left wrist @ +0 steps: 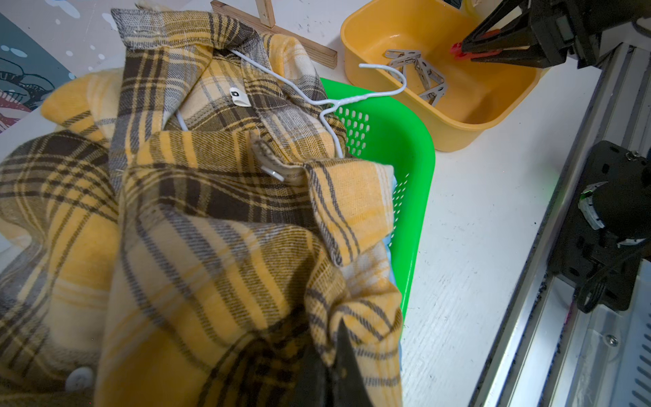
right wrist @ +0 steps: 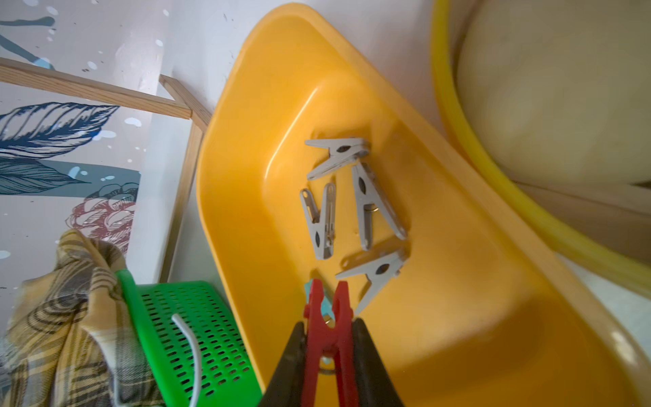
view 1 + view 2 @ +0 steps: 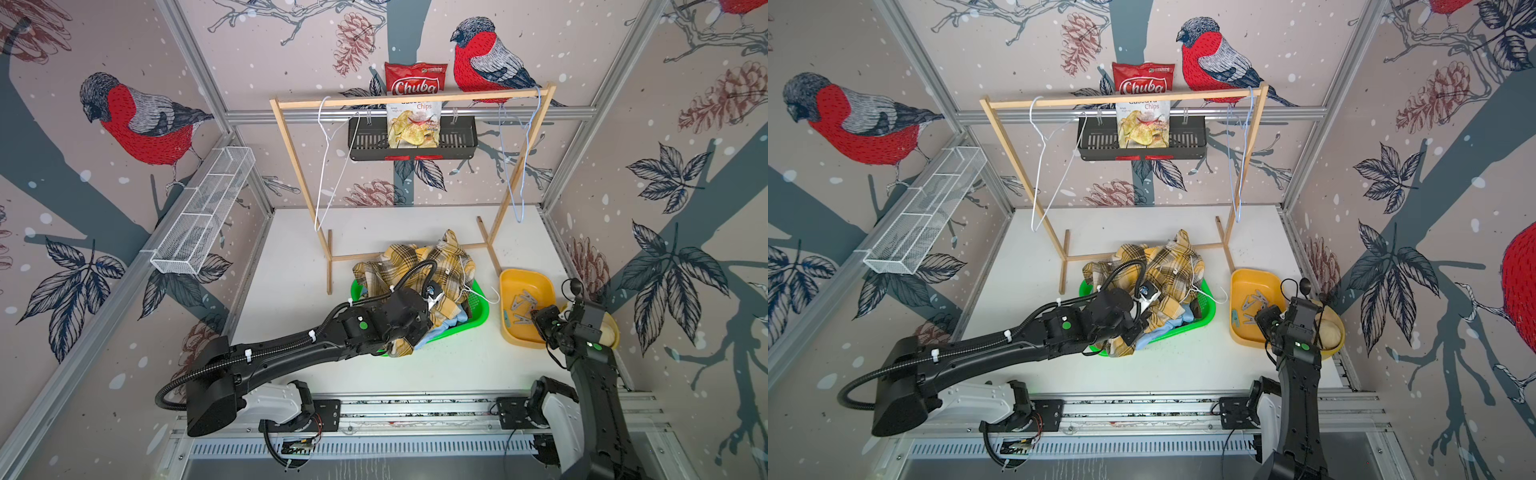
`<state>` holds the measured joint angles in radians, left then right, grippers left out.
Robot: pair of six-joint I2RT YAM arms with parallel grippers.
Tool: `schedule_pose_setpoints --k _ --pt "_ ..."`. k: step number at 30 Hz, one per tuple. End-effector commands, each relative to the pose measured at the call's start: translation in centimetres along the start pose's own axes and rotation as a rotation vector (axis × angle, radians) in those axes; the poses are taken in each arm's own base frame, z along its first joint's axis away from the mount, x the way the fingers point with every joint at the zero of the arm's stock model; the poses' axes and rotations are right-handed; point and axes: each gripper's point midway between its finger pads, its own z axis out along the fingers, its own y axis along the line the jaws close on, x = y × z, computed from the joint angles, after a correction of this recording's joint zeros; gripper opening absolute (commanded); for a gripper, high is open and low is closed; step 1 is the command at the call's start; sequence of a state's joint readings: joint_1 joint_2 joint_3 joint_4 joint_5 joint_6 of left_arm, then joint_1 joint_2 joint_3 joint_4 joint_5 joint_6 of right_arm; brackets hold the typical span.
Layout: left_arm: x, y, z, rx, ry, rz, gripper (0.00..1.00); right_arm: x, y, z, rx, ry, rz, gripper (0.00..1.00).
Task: Remove the clothespins securing long-sleeve shirts to the hanger
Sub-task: Place the clamp in the storage box.
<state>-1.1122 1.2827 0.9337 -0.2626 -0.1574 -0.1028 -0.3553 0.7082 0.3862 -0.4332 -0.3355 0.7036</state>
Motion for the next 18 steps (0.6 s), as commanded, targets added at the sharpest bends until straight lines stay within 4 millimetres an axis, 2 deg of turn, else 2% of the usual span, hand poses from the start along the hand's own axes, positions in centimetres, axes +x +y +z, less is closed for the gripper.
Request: schedule_pose_setpoints --k 1,4,7,9,13,18 --pt "-0.3 -0.4 -0.1 0.020 -0.008 -0.012 0.00 -1.2 1.0 0.3 -0.056 -0.038 -0.070 0.38" --pt "-0.3 -0.5 -0.1 0.023 -0.005 -0.010 0.00 -1.5 1.2 0.2 -0.060 -0.046 -0.075 0.58" --pt "-0.4 -0.5 -0.2 0.024 -0.008 -0.013 0.00 -1.7 1.4 0.1 -0.070 -0.061 -0.081 0.71" --pt "-0.5 -0.5 -0.3 0.026 -0.012 -0.013 0.00 -1.7 1.6 0.0 -0.076 -0.054 -0.082 0.72" --pt "-0.6 -0.3 -0.6 0.016 -0.018 -0.018 0.00 -0.5 3.9 -0.6 -0.145 -0.013 -0.150 0.64" --pt "-0.5 0.3 -0.6 -0.013 -0.019 -0.023 0.00 3.9 8.2 -1.3 -0.311 0.085 -0.274 0.60"
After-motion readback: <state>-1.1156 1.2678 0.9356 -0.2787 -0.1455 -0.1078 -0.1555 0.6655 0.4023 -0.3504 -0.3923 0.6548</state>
